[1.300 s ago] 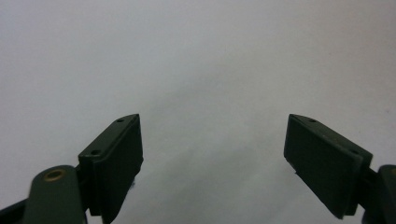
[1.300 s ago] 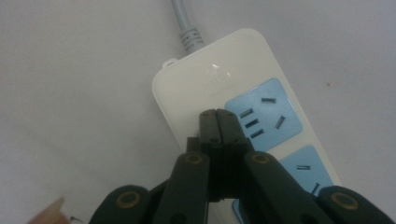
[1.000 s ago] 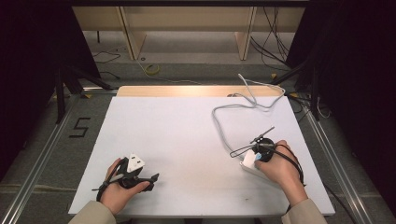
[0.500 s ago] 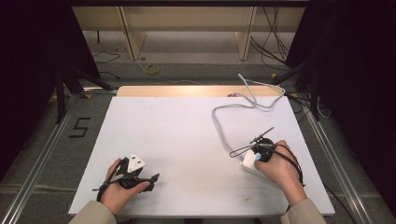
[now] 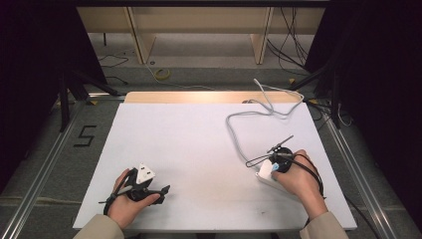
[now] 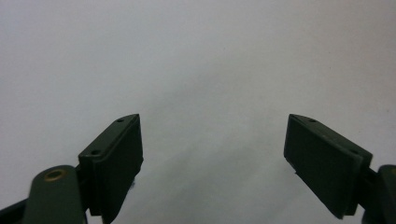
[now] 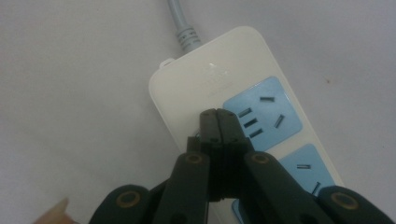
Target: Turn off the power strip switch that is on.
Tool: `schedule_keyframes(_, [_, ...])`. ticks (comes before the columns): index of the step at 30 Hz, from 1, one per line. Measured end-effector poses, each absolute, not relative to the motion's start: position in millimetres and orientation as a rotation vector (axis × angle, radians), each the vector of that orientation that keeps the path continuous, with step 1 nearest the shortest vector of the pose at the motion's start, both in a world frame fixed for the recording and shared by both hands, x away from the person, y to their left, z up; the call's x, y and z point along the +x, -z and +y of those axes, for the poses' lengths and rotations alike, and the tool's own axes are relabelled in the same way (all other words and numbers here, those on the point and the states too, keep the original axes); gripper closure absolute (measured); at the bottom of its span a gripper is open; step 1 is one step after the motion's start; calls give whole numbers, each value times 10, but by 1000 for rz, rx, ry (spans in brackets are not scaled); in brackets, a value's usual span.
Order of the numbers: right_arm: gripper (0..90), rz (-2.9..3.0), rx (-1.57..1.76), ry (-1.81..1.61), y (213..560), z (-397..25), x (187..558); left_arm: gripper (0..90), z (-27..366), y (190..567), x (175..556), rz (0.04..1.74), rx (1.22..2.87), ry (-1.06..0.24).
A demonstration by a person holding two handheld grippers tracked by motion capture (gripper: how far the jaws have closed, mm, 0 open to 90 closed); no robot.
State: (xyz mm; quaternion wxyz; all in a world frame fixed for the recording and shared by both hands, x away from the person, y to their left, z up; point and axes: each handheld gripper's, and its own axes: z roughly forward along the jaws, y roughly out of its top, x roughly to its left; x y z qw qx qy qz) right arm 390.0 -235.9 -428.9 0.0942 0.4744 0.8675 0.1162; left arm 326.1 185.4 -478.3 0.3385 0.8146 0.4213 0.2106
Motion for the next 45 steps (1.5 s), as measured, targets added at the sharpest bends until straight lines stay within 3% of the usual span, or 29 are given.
schedule_keyframes(45, [900,2569,1400,-360,4284,-2368,3886,193,1859,4786,3261,1104,2118,-550])
